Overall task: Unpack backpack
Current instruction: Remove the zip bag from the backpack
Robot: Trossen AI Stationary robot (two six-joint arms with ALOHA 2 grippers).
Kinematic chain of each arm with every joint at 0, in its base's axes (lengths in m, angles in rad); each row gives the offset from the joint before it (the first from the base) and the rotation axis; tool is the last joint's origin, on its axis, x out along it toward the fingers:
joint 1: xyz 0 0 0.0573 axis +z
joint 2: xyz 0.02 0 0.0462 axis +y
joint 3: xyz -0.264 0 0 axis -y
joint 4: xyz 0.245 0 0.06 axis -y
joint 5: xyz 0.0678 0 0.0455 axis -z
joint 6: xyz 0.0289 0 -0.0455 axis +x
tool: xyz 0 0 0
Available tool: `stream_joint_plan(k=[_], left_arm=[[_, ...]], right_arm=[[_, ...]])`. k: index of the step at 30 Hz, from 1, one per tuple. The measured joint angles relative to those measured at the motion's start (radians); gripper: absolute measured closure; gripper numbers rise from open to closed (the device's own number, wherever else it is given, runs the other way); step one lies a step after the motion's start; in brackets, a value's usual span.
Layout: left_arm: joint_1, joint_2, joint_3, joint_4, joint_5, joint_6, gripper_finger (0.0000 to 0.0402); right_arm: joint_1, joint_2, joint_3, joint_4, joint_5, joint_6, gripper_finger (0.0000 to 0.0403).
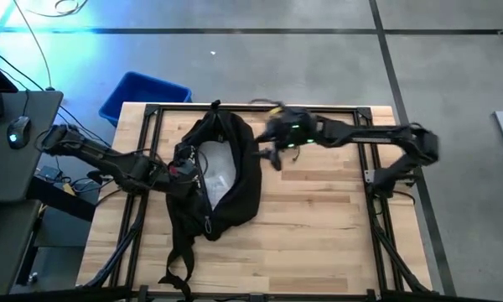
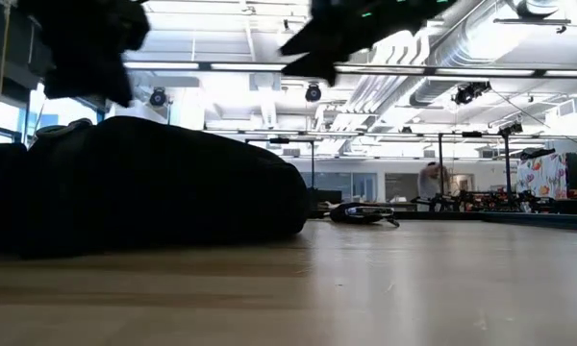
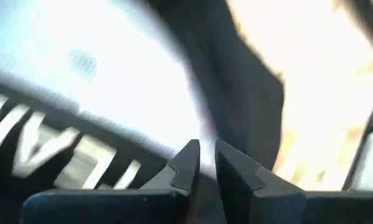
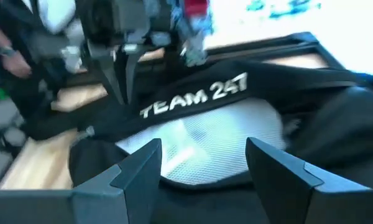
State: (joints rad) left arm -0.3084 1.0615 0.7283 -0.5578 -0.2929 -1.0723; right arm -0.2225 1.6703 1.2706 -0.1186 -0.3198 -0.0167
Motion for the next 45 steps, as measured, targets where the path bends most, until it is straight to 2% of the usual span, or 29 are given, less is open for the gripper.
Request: stream_joint_plan(k=[4, 6, 12, 15, 21, 26, 30, 37, 42, 45], left_arm=[[0.037, 0.053, -0.092, 0.111, 0.006, -0.017, 0.0371], [0.047, 0.081, -0.125, 0.117, 0.018, -0.062, 0.0371], [0.032, 0.121, -0.14, 0.114, 0.068, -0.139, 0.0389], [0.007, 0.116, -0.14, 0.085, 0.117, -0.174, 0.0399], [-0.085, 0.111, -0.139, 0.009, 0.216, -0.264, 0.0401], [-0.182, 0.121, -0.139, -0.085, 0.195, -0.309, 0.0401], [-0.213, 0.119, -0.176, -0.074, 0.167, -0.341, 0.0401], [-0.215, 0.119, -0.191, -0.026, 0.157, -0.313, 0.0401], [-0.217, 0.12, -0.191, -0.024, 0.154, -0.295, 0.0401], [-0.217, 0.12, -0.189, -0.023, 0.154, -0.294, 0.0401]], right_arm=[[0.015, 0.222, 0.159, -0.048, -0.163, -0.004, 0.0188], [0.025, 0.316, 0.234, -0.081, -0.216, 0.007, 0.0189], [0.067, 0.543, 0.432, -0.25, -0.205, -0.01, 0.022], [0.078, 0.608, 0.502, -0.378, -0.208, -0.012, 0.0248], [0.07, 0.59, 0.524, -0.693, -0.211, -0.131, 0.03], [0.066, 0.58, 0.512, -0.881, -0.192, -0.259, 0.0322], [0.064, 0.581, 0.462, -0.833, -0.16, -0.246, 0.0324], [0.053, 0.58, 0.455, -0.762, -0.153, -0.073, 0.0325], [-0.007, 0.579, 0.416, -0.69, -0.332, 0.073, 0.0324], [-0.046, 0.576, 0.414, -0.697, -0.405, 0.119, 0.0313]])
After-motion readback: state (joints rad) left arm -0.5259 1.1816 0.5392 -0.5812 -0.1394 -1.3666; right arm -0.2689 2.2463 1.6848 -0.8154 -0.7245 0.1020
